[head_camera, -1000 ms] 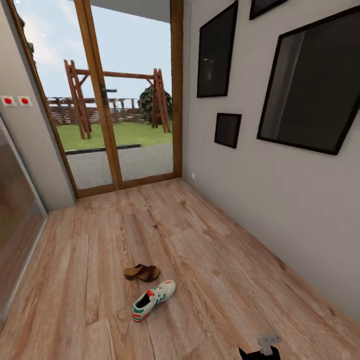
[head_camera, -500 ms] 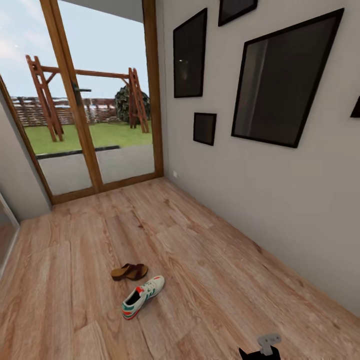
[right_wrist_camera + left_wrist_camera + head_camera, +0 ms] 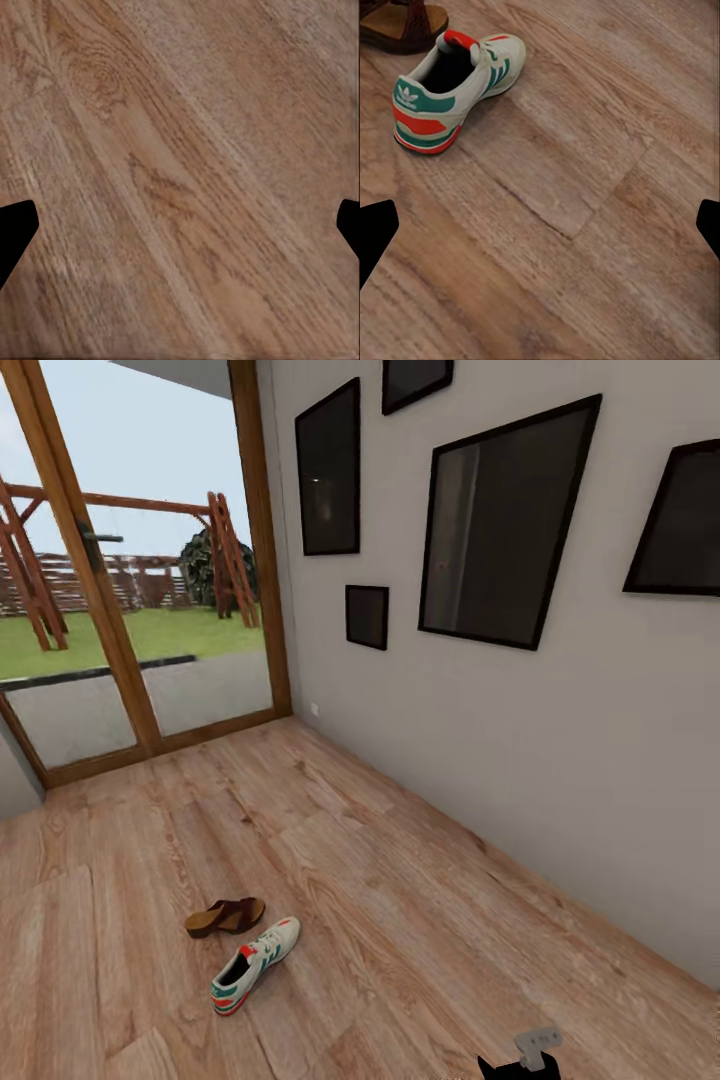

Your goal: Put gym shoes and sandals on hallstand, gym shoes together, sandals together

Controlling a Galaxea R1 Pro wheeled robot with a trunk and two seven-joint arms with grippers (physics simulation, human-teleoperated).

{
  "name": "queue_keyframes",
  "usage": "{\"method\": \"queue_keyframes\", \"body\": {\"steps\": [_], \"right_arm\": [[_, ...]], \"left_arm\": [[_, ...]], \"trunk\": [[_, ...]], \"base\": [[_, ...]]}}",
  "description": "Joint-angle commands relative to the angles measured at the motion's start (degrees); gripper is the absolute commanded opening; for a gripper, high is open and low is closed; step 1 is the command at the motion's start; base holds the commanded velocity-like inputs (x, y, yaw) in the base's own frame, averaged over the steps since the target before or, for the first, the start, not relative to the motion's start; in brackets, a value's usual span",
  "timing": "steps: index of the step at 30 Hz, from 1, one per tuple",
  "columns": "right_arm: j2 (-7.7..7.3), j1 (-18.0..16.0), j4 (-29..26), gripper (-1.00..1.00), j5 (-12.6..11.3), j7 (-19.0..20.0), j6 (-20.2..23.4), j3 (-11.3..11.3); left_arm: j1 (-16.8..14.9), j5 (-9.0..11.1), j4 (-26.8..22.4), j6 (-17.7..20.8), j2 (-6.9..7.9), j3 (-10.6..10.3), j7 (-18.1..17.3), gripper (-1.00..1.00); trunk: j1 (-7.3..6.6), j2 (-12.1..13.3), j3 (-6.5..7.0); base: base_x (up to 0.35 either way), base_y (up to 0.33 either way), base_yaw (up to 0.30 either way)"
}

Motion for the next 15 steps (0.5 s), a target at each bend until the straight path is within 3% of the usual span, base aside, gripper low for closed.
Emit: {"method": "queue_keyframes", "body": {"steps": [1, 7, 15], "right_arm": [[0.00, 0.0, 0.1, 1.00, 0.5, 0.2, -0.2, -0.5], [0.00, 0.0, 0.1, 1.00, 0.5, 0.2, -0.2, -0.5], [0.09, 0.0, 0.0, 1.00, 0.4, 0.2, -0.2, -0.5]], "left_arm": [[0.0, -0.3, 0.0, -0.2, -0.05, 0.4, -0.4, 1.00], [0.0, -0.3, 0.0, -0.2, -0.08, 0.4, -0.4, 1.00], [0.0, -0.3, 0.0, -0.2, -0.05, 0.4, -0.4, 1.00]], "trunk": [[-0.01, 0.0, -0.05], [-0.01, 0.0, -0.05], [-0.01, 0.0, -0.05]], "base": [[0.000, 0.000, -0.232], [-0.067, 0.060, -0.193], [-0.118, 0.112, -0.033]]}}
